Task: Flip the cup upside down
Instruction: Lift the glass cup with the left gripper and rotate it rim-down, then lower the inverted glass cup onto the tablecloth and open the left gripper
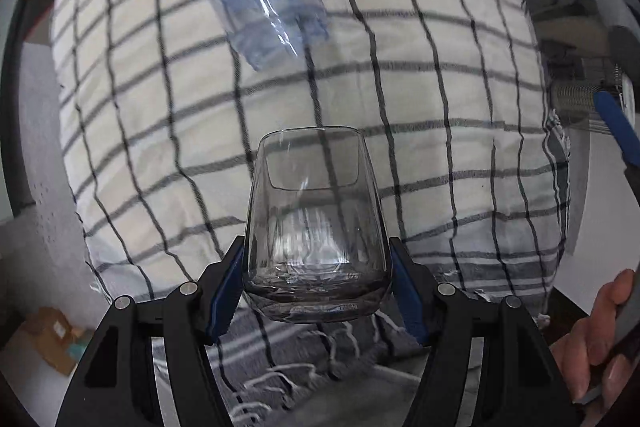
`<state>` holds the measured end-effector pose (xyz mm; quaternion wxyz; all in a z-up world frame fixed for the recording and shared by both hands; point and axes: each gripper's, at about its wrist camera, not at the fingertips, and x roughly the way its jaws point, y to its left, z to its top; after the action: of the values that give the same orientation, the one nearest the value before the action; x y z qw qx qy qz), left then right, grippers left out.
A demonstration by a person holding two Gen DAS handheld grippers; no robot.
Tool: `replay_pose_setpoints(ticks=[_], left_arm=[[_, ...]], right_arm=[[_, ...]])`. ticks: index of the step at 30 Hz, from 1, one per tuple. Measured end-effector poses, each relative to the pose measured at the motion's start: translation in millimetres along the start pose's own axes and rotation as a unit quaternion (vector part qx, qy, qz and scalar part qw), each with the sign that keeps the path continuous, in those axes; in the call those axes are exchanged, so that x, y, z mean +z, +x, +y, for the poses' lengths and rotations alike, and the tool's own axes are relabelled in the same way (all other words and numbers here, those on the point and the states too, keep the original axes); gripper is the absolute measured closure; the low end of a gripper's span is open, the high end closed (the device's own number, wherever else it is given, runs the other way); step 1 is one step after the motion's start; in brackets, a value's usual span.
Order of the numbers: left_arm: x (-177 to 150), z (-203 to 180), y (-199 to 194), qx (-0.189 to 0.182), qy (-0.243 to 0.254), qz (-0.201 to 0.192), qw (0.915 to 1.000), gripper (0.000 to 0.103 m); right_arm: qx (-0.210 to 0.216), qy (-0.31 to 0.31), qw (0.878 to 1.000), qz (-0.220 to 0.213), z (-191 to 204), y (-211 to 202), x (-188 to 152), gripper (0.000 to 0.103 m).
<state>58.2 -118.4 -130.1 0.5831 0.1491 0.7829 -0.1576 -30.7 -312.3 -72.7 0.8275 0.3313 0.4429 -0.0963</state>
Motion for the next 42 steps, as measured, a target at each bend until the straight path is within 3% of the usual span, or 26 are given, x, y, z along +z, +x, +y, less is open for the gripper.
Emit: replay_pose_setpoints(ticks=[15,20,25,29,34,42], left_arm=[[70.2,-20.5,18.4,0.032,-0.013,0.107,0.9936,0.036],[82.2,-18.3,17.5,0.040,-0.014,0.113,0.9926,0.036],[81.7,-19.0,12.8,0.039,-0.010,0.106,0.9936,0.026],[70.1,-19.2,-3.4,0.041,-0.004,0.065,0.9970,0.023],[42.1,-8.6,-31.8,0.030,-0.015,-0.029,0.9990,0.022],[-10.4,24.1,-47.3,0.001,-0.054,-0.150,0.9873,0.022]], right_arm=[[0.017,0.077,0.996,0.052,-44.3,52.5,45.7,0.014],[0.020,0.078,0.995,0.054,-46.5,62.2,57.9,0.014],[0.019,0.074,0.995,0.061,-43.4,65.7,56.5,0.014],[0.016,0.061,0.996,0.059,-36.1,56.9,49.7,0.014],[0.003,0.006,0.999,0.035,-9.5,31.5,37.1,0.014],[-0.019,-0.079,0.997,-0.003,30.3,-0.7,8.5,0.014]])
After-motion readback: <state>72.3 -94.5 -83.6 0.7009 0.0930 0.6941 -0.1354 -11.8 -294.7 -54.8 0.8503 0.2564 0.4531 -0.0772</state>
